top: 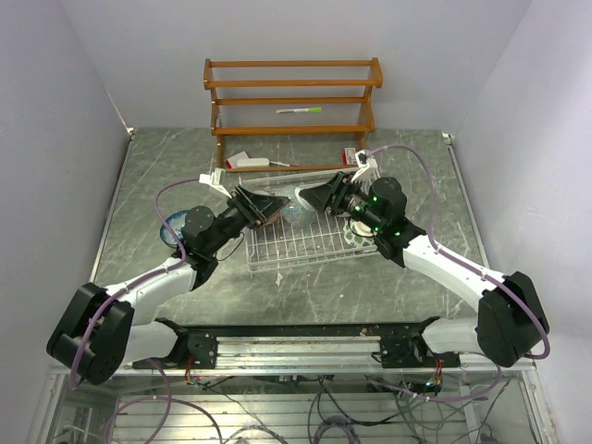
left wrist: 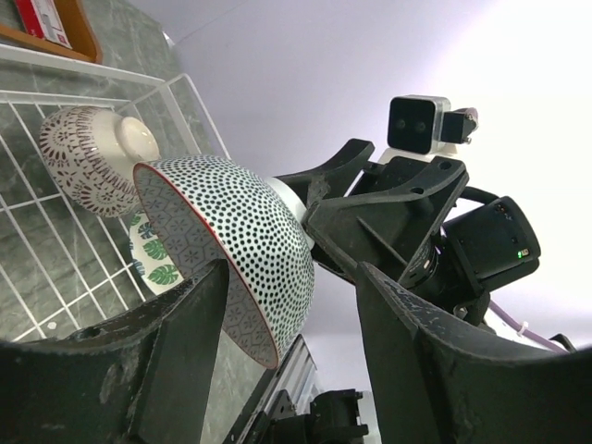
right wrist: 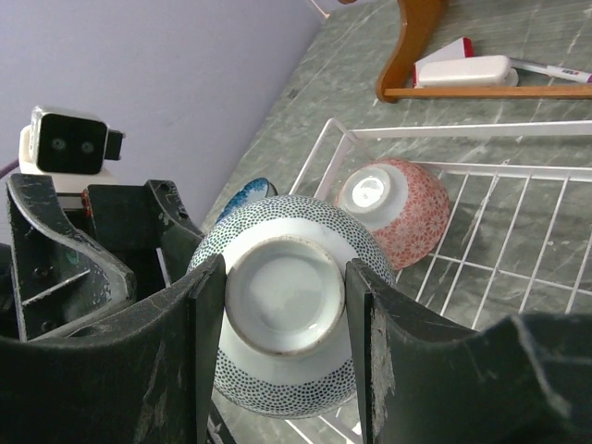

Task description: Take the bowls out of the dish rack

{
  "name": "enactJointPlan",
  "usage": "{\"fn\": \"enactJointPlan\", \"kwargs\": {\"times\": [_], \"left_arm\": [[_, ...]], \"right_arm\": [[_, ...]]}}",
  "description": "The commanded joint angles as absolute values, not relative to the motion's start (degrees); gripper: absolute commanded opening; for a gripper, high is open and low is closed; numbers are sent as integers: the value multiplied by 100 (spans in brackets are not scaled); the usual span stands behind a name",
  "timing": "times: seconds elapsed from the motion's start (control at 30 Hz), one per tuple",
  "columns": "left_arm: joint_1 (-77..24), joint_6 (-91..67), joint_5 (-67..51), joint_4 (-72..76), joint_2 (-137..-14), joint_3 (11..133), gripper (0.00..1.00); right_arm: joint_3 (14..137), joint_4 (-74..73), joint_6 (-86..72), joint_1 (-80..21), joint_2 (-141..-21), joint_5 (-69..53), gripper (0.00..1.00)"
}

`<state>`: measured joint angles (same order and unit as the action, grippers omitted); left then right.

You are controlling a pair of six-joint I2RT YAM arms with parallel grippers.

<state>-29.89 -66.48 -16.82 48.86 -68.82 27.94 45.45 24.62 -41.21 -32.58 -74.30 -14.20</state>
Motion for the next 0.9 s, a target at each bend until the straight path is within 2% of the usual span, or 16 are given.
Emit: {"fn": "enactJointPlan", "kwargs": {"times": [0.0,0.13,0.23,0.4,0.67,0.87], "left_arm": [[-3056,-6824,-1800,5695,-7035,2747,67],[-3089,-7012,-1807,6048,-7185,2734,62],[-3119,-7094,-1835,6243,-7296,2753,52],[-3151,-7259,-1915,6554,-7504,2770,40],[-3164,-7606,-2048,7406,-7967,2768,8],[-3173,-7833,-2196,7885,-8305,2804,7]], "right_arm": [[4527,3137,-4362,-3243,-7440,-1608,0],[4507,3295,-4464,-3243,-7500,-1659,0],[4496,3418,-4548,-3243,-7547,-1736,0],[4467,3486,-4579,-3243,-7548,-1723,0],[4403,3467,-4538,-3243,-7546,-1736,0],[4360,3318,-4427,-3243,-7449,-1600,0]]}}
